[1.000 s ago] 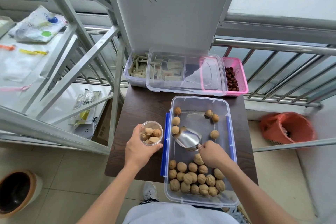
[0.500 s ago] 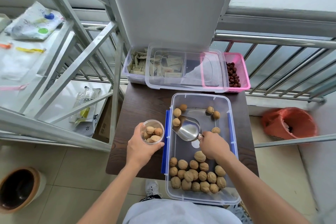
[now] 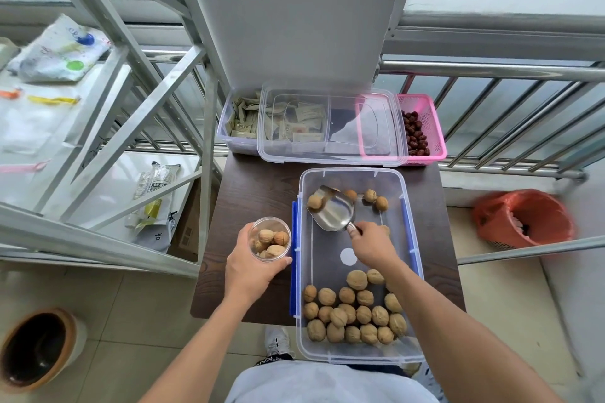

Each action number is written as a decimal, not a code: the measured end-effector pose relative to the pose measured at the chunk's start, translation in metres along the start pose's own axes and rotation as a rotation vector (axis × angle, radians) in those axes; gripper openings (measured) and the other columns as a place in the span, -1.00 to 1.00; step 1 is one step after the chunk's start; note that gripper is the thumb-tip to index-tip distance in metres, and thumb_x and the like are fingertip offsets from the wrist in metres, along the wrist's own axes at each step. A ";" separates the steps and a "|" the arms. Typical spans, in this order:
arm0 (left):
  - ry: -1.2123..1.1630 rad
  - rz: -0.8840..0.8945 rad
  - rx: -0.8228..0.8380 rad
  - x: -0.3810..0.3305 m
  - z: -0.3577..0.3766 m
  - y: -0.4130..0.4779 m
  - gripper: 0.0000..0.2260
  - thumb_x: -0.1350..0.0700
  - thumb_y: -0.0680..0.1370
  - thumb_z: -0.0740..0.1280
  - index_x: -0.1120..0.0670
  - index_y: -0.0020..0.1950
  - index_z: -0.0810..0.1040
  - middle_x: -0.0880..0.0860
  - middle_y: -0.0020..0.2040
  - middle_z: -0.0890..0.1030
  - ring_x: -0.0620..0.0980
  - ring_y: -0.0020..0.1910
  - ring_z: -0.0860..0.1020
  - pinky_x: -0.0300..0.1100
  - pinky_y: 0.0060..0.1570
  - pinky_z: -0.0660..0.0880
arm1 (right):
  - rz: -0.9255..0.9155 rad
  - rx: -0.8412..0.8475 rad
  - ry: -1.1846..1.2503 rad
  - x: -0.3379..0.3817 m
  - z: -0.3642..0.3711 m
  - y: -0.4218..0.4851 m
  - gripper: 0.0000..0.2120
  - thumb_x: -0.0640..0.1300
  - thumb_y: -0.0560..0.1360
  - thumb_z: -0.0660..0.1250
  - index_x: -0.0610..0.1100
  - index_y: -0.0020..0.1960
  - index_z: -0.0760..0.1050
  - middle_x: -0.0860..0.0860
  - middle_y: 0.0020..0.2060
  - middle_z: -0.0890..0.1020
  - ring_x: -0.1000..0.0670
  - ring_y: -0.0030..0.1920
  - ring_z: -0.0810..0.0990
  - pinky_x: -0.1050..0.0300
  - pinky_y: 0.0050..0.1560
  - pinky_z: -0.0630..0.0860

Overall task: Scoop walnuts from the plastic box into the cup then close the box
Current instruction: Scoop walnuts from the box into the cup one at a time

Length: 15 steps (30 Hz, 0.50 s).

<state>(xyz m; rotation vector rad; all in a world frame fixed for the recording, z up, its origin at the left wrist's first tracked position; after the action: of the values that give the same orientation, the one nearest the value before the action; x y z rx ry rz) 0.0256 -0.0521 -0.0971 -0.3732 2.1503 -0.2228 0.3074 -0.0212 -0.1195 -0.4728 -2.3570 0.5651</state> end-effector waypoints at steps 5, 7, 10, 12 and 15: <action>0.011 0.013 0.006 -0.002 0.000 -0.002 -0.14 -0.09 0.20 0.69 -0.18 0.41 0.36 -0.19 0.14 0.55 -0.14 0.16 0.52 -0.19 0.17 0.44 | 0.064 0.054 0.447 -0.017 0.014 -0.004 -0.60 -0.08 0.66 0.18 -0.39 -0.16 0.47 -0.09 -0.41 0.38 0.02 -0.40 0.29 0.08 -0.29 0.27; 0.013 0.019 0.006 -0.003 0.001 -0.002 -0.14 -0.09 0.20 0.69 -0.19 0.41 0.35 -0.22 0.13 0.53 -0.16 0.17 0.51 -0.22 0.15 0.43 | 0.055 0.050 0.515 -0.020 0.012 -0.010 -0.62 -0.12 0.68 0.17 -0.45 -0.03 0.50 -0.08 -0.42 0.40 0.04 -0.41 0.30 0.17 -0.32 0.27; 0.012 0.016 0.000 -0.004 0.001 -0.003 -0.13 -0.08 0.21 0.69 -0.17 0.43 0.35 -0.23 0.14 0.52 -0.16 0.17 0.50 -0.23 0.15 0.42 | 0.033 0.045 0.552 -0.022 0.004 -0.018 -0.69 -0.11 0.68 0.17 -0.30 0.00 0.57 -0.03 -0.44 0.43 0.06 -0.41 0.34 0.17 -0.33 0.30; 0.010 0.019 -0.001 -0.004 0.001 -0.003 -0.14 -0.07 0.22 0.69 -0.18 0.42 0.35 -0.23 0.12 0.51 -0.16 0.16 0.50 -0.24 0.14 0.42 | 0.011 0.029 0.564 -0.021 -0.004 -0.024 -0.71 -0.14 0.68 0.17 -0.31 -0.02 0.57 -0.03 -0.44 0.43 0.07 -0.43 0.34 0.20 -0.37 0.29; 0.015 0.024 0.007 -0.006 0.001 -0.004 -0.17 -0.08 0.22 0.68 -0.21 0.39 0.35 -0.24 0.11 0.53 -0.16 0.15 0.51 -0.23 0.13 0.43 | -0.054 -0.013 0.477 -0.020 -0.024 -0.036 -0.68 -0.15 0.66 0.21 -0.31 -0.15 0.56 -0.03 -0.43 0.43 0.02 -0.40 0.36 0.07 -0.30 0.33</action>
<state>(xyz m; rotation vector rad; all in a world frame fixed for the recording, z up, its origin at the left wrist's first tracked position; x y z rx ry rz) 0.0304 -0.0535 -0.0914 -0.3427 2.1673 -0.2198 0.3315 -0.0542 -0.0946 -0.4870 -1.9116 0.3629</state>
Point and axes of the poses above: each hand's wrist, its own y-axis towards the middle knuckle, its own z-axis out of the palm, x = y × z, the point moved 5 cm from there along y, towards the middle knuckle
